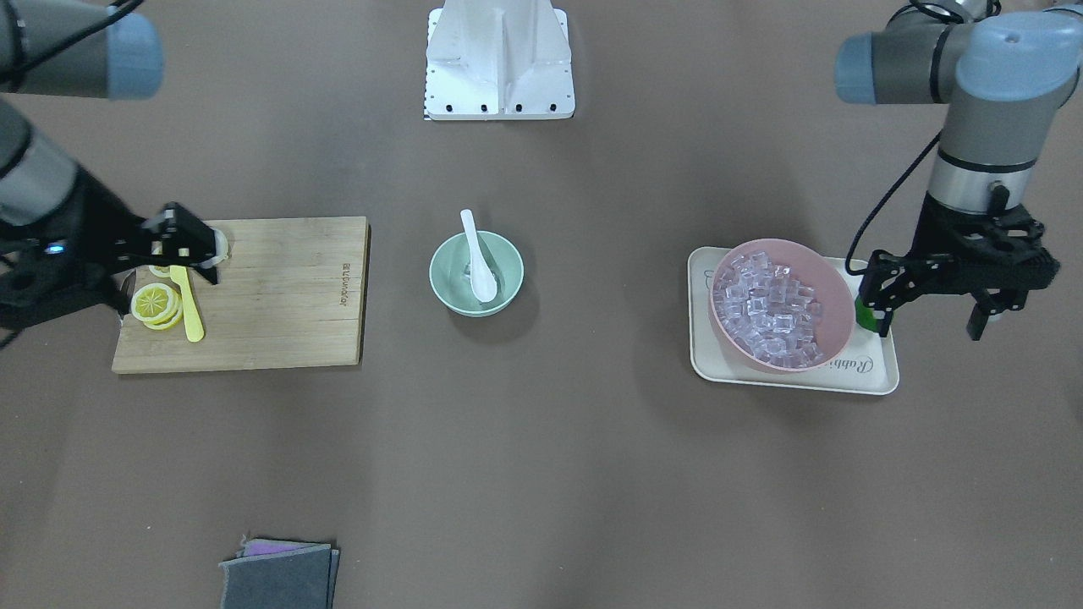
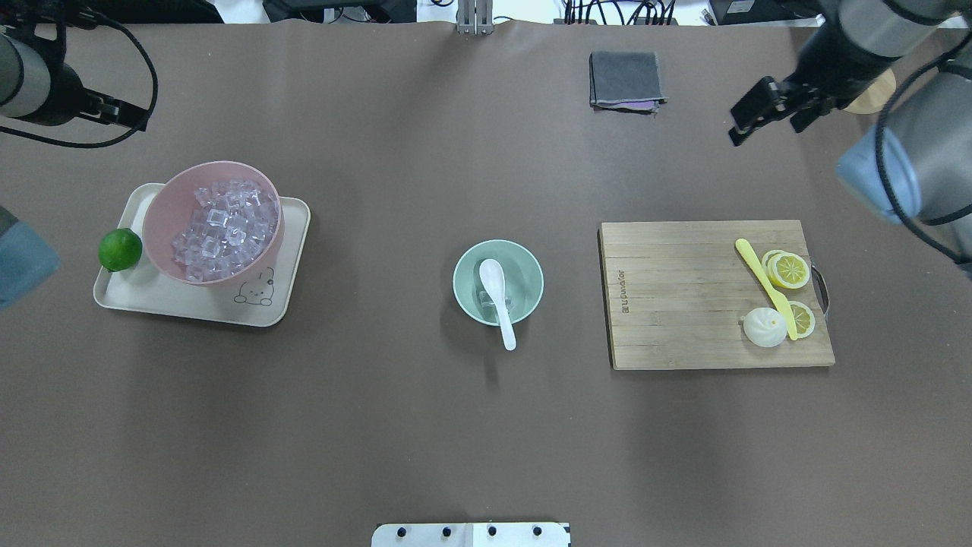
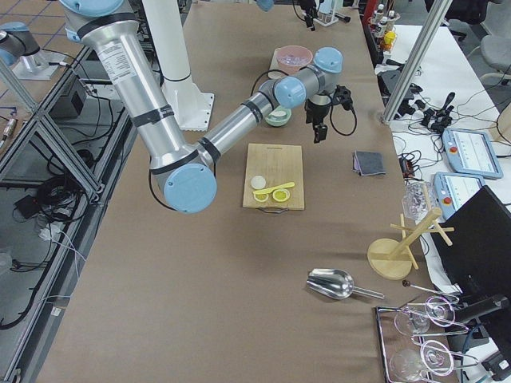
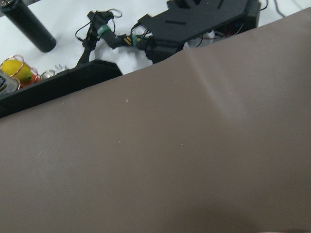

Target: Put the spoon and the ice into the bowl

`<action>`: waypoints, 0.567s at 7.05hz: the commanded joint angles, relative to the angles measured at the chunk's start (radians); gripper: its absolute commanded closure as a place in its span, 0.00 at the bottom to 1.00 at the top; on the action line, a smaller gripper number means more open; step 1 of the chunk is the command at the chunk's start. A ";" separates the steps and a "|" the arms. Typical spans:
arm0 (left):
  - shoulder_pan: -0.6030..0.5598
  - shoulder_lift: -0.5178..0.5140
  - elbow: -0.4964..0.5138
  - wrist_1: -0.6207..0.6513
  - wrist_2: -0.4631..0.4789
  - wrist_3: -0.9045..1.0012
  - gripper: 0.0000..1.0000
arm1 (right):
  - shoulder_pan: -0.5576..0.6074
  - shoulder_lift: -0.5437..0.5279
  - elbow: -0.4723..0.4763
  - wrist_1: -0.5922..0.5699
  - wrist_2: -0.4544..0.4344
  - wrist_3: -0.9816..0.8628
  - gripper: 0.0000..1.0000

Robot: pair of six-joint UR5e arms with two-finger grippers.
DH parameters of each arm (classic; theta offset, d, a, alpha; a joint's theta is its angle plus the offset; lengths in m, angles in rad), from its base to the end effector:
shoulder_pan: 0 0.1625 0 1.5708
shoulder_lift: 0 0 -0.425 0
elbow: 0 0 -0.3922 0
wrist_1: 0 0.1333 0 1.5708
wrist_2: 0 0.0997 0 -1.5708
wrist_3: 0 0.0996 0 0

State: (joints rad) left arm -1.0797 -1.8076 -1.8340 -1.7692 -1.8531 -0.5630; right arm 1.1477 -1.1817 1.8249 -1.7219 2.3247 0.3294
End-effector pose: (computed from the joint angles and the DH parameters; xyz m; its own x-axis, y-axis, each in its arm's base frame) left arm 0.1813 -0.5628 0.3968 0.8375 0.1561 -0.5236 0.1015 0.8972 0.4299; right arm -0.1858 -0.5713 0.3374 0.6204 -0.3023 0.7237 0.1703 0.9526 0.2519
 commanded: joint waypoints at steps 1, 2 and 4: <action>-0.234 0.132 0.004 0.016 -0.330 0.259 0.02 | 0.143 -0.166 -0.027 0.037 0.005 -0.133 0.00; -0.335 0.196 0.004 0.020 -0.436 0.315 0.02 | 0.218 -0.205 -0.042 0.024 0.010 -0.259 0.00; -0.376 0.331 0.002 0.008 -0.486 0.333 0.02 | 0.352 -0.308 -0.169 0.036 0.013 -0.369 0.00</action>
State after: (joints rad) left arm -1.4260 -1.5615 -1.8305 -1.7529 -2.3063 -0.2522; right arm 1.4014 -1.4432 1.7387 -1.6903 2.3282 0.0269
